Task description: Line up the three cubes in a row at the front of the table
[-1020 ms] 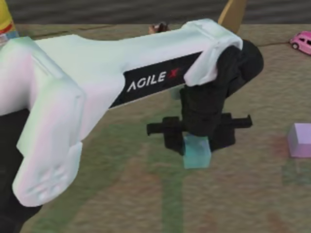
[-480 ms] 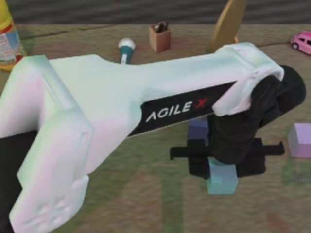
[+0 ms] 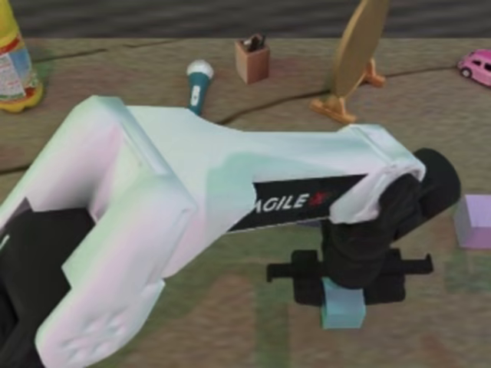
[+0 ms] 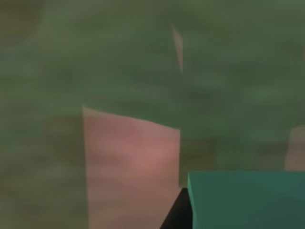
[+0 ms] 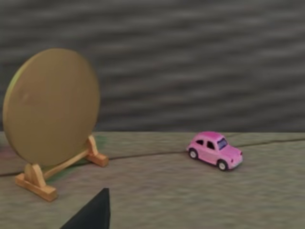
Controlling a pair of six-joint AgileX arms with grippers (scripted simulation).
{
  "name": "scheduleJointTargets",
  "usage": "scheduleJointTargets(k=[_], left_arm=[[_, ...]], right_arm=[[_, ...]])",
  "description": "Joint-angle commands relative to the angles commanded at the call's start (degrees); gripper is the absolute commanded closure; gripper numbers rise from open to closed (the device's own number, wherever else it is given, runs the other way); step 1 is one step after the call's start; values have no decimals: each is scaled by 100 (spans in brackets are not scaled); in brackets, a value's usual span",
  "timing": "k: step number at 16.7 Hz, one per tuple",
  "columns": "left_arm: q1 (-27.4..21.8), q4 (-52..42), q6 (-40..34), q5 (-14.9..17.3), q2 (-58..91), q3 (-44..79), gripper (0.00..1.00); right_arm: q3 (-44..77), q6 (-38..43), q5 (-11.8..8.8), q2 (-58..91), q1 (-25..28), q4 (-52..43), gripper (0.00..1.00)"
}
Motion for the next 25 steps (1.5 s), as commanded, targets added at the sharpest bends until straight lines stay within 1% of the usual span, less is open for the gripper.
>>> scheduleJointTargets(k=[5,18,19,25], left_arm=[[-13,139,-4,-1,41,-127,100],[-13,139,-4,-1,41,-127,2],[-13,139,-4,-1,41,-127,0],[-13,139,-4,-1,41,-127,0]], right_arm=[[0,0,0,0,0,0,0],[0,0,0,0,0,0,0],[0,0,0,0,0,0,0],[0,0,0,0,0,0,0]])
